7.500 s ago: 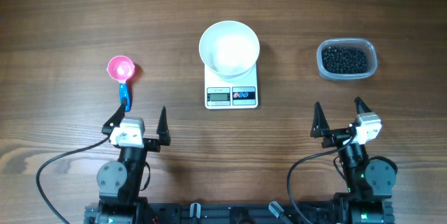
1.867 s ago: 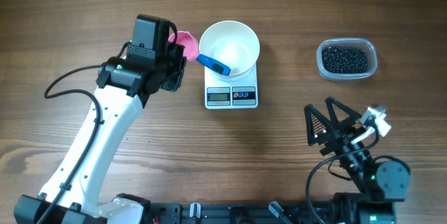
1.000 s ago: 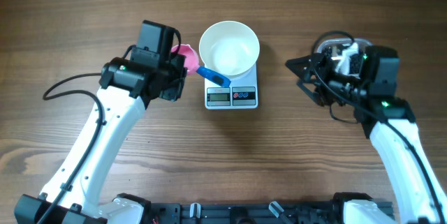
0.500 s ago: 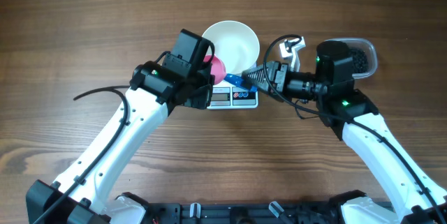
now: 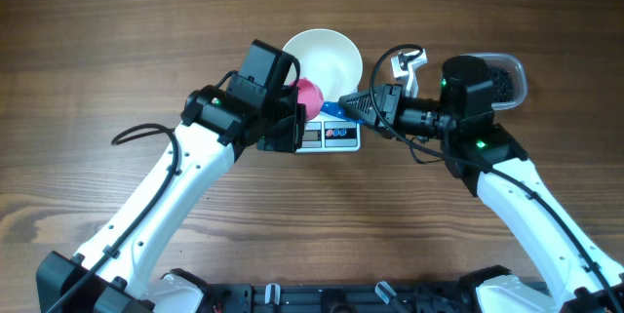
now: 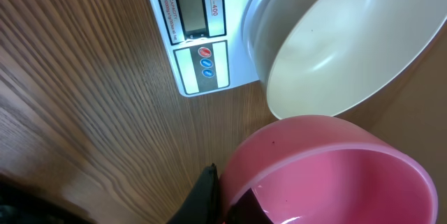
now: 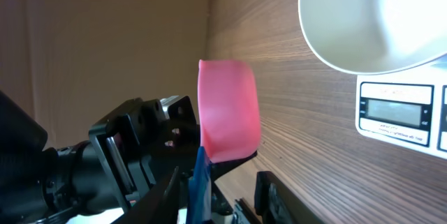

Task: Scoop item into bowl and weigh 150g on scale
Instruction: 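Bring the right gripper to the scoop handle held by the left gripper, then grasp the blue handle with the right gripper and release the left gripper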

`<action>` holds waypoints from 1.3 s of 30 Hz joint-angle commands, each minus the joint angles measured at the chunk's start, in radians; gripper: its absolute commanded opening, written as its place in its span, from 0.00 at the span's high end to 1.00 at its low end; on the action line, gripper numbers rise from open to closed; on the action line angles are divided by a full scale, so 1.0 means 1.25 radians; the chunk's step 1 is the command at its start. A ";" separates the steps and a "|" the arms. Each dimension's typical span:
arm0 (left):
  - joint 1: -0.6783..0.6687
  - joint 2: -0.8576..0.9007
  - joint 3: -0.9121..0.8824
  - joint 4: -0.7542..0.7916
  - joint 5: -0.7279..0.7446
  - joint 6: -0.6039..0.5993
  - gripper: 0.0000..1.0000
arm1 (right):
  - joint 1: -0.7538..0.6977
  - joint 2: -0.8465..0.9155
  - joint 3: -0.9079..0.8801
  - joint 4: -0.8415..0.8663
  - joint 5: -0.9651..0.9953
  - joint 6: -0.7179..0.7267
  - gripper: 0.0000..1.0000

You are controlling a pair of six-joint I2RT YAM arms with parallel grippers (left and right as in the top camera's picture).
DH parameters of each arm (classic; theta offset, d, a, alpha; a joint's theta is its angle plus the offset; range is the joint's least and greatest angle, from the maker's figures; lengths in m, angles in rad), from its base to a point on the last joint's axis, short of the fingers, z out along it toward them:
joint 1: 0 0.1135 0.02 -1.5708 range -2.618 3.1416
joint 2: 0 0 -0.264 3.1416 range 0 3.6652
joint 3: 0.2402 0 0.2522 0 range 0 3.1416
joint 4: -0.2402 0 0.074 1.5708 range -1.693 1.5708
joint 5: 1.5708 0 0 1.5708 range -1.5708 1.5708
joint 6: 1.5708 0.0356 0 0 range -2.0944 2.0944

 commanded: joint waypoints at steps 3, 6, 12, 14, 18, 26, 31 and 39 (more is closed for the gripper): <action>-0.004 0.005 0.005 0.000 0.017 -0.016 0.96 | 0.024 -0.005 0.011 0.008 0.004 0.025 0.70; -0.003 0.005 0.005 0.000 0.016 -0.016 0.96 | 0.024 -0.005 0.011 0.008 0.004 0.031 0.77; -0.004 0.005 0.005 -0.007 0.016 -0.016 0.96 | 0.024 -0.005 0.011 0.008 0.004 0.038 0.87; -0.003 0.005 0.005 -0.006 0.016 -0.016 0.96 | 0.024 -0.005 0.011 0.007 0.004 0.038 0.91; -0.003 0.005 0.005 -0.006 0.016 -0.016 0.77 | 0.024 -0.005 0.011 0.007 0.003 0.038 0.96; -0.003 0.005 0.005 -0.006 0.016 0.003 0.00 | 0.021 -0.005 0.011 0.007 0.013 0.048 0.96; -0.003 -0.001 0.005 0.081 0.016 0.374 0.00 | -0.024 -0.005 0.011 0.002 0.056 -0.081 0.96; -0.003 -0.049 0.005 0.085 0.016 0.609 0.00 | -0.208 -0.008 0.011 -0.023 -0.035 -0.231 0.96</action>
